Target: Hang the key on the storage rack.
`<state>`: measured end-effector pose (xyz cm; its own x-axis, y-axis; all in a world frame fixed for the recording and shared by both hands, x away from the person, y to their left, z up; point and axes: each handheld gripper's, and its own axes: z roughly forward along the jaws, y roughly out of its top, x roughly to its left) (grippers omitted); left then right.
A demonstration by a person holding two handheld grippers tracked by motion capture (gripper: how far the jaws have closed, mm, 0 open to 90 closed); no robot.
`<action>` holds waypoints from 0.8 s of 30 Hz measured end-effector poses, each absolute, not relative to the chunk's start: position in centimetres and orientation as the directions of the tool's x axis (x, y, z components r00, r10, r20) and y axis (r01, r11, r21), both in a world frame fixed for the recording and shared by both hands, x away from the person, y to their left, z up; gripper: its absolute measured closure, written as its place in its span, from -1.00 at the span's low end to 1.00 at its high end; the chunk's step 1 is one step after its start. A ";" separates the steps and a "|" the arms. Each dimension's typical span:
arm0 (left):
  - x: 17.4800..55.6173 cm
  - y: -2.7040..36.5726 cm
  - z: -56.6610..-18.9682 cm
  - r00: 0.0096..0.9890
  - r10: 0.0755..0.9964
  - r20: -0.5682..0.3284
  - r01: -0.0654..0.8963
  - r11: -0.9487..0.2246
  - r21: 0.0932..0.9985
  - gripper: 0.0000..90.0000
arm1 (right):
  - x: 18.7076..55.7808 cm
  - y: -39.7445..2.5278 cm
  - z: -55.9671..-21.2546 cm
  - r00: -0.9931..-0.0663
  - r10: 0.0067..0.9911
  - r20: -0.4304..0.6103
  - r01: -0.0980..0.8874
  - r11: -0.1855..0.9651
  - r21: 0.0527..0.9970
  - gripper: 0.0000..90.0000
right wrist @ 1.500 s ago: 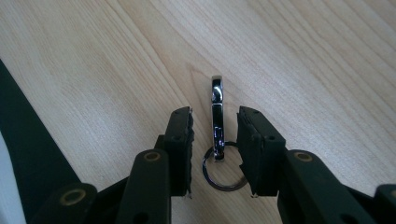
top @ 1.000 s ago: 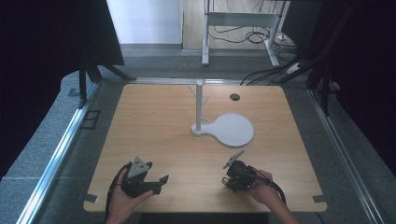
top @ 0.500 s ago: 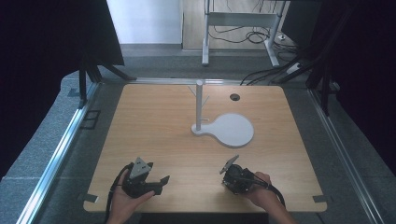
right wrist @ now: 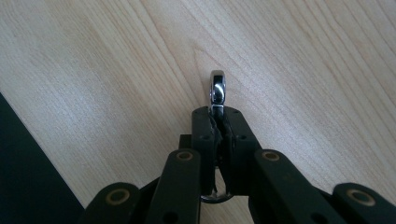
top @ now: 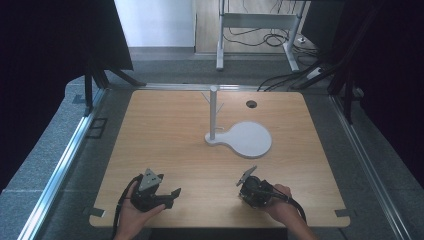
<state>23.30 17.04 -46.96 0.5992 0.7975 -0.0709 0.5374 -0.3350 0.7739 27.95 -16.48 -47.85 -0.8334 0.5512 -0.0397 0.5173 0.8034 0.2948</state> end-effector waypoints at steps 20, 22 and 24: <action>23.4 17.1 -47.1 0.598 0.798 -0.074 0.543 -0.335 0.770 -0.53 | 29.4 -17.7 -44.0 -0.807 0.586 -0.081 0.520 0.768 0.373 0.88; 23.4 17.1 -47.1 0.598 0.798 -0.075 0.545 -0.336 0.768 -0.53 | 29.6 -17.7 -43.8 -0.805 0.587 -0.083 0.520 0.766 0.379 0.88; 23.4 17.0 -47.1 0.600 0.797 -0.074 0.545 -0.339 0.767 -0.53 | 30.3 -17.8 -43.2 -0.798 0.596 -0.087 0.523 0.758 0.391 0.88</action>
